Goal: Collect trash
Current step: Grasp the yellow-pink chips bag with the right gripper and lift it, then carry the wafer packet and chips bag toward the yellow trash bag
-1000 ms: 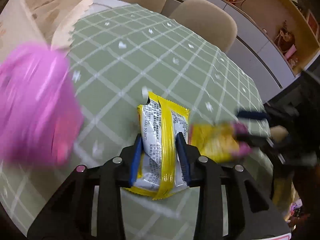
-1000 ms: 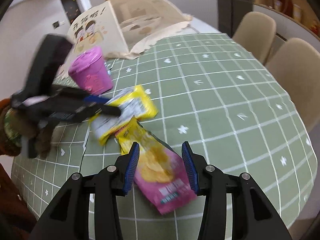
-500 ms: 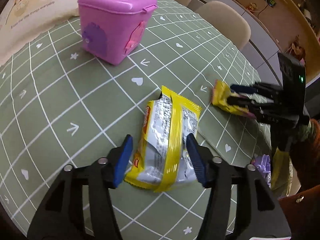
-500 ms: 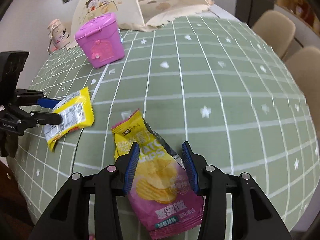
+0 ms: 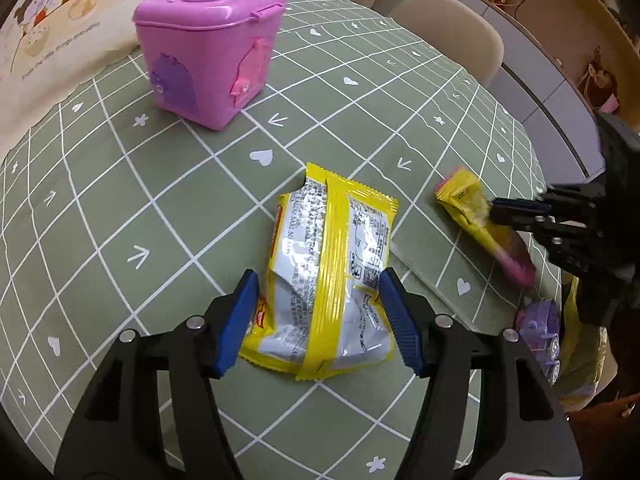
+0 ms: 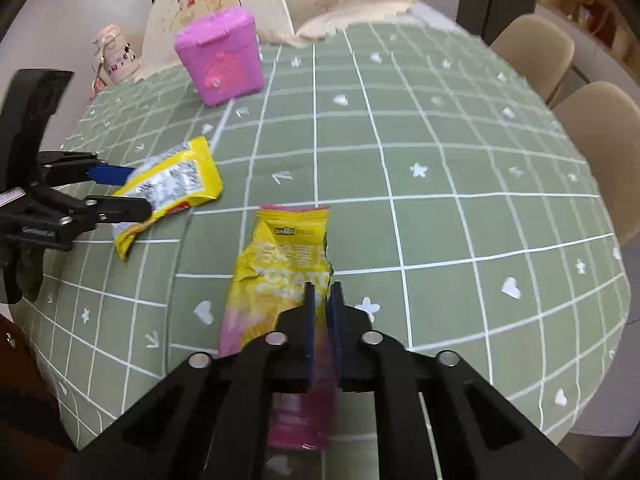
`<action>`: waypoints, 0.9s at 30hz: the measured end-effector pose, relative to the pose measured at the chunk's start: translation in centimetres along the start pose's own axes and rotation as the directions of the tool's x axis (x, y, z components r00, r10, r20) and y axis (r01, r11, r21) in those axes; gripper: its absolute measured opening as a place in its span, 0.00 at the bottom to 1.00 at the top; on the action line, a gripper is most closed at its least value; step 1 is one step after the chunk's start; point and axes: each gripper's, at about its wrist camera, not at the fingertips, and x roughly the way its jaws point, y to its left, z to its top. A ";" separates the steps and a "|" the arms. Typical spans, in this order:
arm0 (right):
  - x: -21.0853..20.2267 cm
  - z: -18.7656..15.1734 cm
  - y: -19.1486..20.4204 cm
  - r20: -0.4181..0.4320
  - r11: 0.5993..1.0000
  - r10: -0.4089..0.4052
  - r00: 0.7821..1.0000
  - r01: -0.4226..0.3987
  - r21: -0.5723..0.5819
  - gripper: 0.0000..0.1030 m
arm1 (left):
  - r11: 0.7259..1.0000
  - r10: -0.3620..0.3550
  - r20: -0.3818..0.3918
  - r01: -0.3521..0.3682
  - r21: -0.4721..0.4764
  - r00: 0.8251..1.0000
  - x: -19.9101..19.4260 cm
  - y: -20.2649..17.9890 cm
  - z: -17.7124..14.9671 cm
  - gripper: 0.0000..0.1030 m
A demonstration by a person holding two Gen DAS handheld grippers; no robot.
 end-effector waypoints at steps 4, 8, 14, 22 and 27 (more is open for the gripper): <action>-2.9 -0.9 0.2 0.065 0.998 -0.021 0.998 0.017 0.062 0.04 | 1.000 0.010 0.001 -0.010 -0.007 1.000 -0.3 0.0 -0.4 0.46; -5.4 -1.9 0.8 0.115 0.992 -0.052 0.992 0.037 0.124 0.04 | 1.000 -0.015 0.014 0.015 0.017 1.000 -1.0 -0.7 -1.1 0.36; -8.6 -3.0 2.8 0.175 0.982 -0.094 0.980 0.063 0.178 0.04 | 0.996 -0.060 0.063 0.056 0.073 0.996 -3.7 -2.1 -2.2 0.33; -13.7 -4.3 5.5 0.252 0.959 -0.191 0.949 0.125 0.255 0.04 | 0.984 -0.153 0.178 0.134 0.114 0.972 -9.2 -3.4 -3.2 0.33; -15.2 -5.6 6.3 0.246 0.938 -0.247 0.937 0.167 0.305 0.04 | 0.977 -0.187 0.205 0.160 0.141 0.961 -11.0 -4.4 -3.5 0.33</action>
